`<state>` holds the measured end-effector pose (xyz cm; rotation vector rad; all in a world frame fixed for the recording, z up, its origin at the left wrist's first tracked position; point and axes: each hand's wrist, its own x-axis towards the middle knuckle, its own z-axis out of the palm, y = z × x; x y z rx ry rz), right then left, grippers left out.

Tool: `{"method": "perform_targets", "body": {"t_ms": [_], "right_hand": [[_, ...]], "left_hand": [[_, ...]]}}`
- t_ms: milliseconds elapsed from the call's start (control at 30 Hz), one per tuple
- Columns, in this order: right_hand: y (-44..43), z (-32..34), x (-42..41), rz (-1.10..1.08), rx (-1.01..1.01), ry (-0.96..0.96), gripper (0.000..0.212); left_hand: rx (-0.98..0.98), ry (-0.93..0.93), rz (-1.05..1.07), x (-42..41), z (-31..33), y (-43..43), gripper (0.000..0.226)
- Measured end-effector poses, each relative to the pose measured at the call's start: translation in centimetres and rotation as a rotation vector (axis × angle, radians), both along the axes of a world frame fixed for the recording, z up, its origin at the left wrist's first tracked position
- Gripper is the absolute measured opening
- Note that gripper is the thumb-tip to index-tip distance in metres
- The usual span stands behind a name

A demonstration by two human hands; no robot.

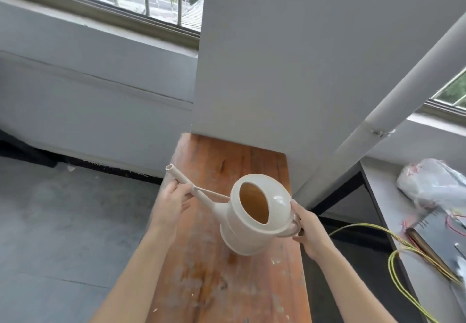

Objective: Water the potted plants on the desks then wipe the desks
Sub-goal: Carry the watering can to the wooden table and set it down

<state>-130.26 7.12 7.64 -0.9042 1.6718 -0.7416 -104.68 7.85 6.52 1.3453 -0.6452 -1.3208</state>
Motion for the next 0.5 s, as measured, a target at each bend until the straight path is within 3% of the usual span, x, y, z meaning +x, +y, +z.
{"method": "perform_targets", "body": {"t_ms": [167, 367, 500], "right_hand": [[-7.1, -0.6, -0.7, 0.052, 0.006, 0.049, 0.042], [-14.7, -1.1, -0.4, 0.041, -0.085, 0.029, 0.033], [-18.1, -2.2, 0.0, 0.008, -0.115, 0.016, 0.028]], "left_hand": [[-0.010, -0.031, -0.006, -0.4, 0.0, -6.7, 0.013], [-0.017, -0.058, -0.001, -0.8, -1.0, -13.3, 0.007], [-0.019, -0.071, 0.007, -0.8, -1.9, -16.4, 0.015]]}}
